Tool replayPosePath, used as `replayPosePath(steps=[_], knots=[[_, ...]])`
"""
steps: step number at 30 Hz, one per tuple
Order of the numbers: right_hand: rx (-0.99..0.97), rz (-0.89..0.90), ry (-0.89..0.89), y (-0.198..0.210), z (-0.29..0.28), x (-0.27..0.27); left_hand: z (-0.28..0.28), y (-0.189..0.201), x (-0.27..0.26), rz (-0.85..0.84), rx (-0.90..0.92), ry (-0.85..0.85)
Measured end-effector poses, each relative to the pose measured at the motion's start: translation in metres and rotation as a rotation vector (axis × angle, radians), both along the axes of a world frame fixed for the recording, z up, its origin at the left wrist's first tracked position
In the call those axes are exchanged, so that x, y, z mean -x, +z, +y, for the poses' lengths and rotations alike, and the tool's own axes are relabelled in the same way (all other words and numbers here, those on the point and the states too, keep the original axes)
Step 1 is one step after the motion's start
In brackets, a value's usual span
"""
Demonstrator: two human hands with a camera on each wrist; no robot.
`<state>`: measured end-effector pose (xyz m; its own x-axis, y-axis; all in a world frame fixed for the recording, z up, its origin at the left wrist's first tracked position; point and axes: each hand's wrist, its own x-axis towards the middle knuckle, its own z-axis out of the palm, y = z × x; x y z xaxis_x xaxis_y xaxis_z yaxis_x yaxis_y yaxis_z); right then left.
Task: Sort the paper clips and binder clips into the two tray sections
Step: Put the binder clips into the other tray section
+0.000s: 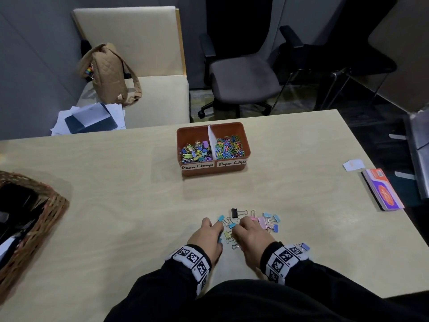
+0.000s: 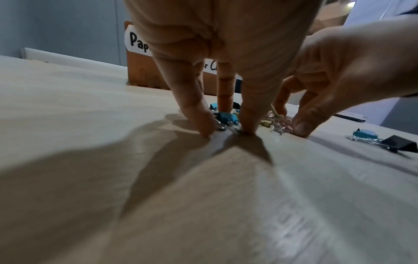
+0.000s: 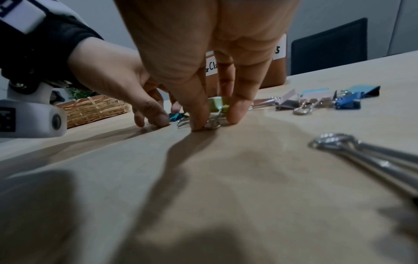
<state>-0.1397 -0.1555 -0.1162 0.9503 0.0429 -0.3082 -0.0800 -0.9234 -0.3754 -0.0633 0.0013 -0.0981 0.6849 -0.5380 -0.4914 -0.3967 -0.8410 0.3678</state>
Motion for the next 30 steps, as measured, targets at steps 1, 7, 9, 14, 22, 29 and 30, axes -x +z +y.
replayPosePath(steps=[1, 7, 9, 14, 22, 29, 30], knots=[[-0.005, -0.005, -0.012, 0.000, 0.001, 0.001, 0.000, -0.001, 0.000, -0.008, 0.004, 0.008], [0.008, 0.005, -0.016, 0.009, 0.002, 0.003, 0.004, -0.003, -0.002, 0.014, 0.001, 0.003], [0.035, 0.010, 0.019, 0.011, 0.002, 0.002, 0.003, -0.003, -0.003, 0.017, -0.005, -0.022], [0.045, 0.006, 0.081, 0.014, 0.006, 0.001, 0.000, 0.001, -0.003, 0.015, -0.067, -0.069], [-0.070, 0.039, -0.032, 0.021, 0.001, -0.008, 0.002, 0.003, -0.002, -0.013, -0.069, -0.026], [-0.217, 0.010, -0.277, 0.037, -0.003, -0.033, 0.005, 0.001, -0.006, -0.041, -0.029, -0.027], [-0.240, -0.010, -0.309, 0.041, -0.002, -0.040, 0.005, 0.001, -0.007, -0.042, -0.024, -0.024]])
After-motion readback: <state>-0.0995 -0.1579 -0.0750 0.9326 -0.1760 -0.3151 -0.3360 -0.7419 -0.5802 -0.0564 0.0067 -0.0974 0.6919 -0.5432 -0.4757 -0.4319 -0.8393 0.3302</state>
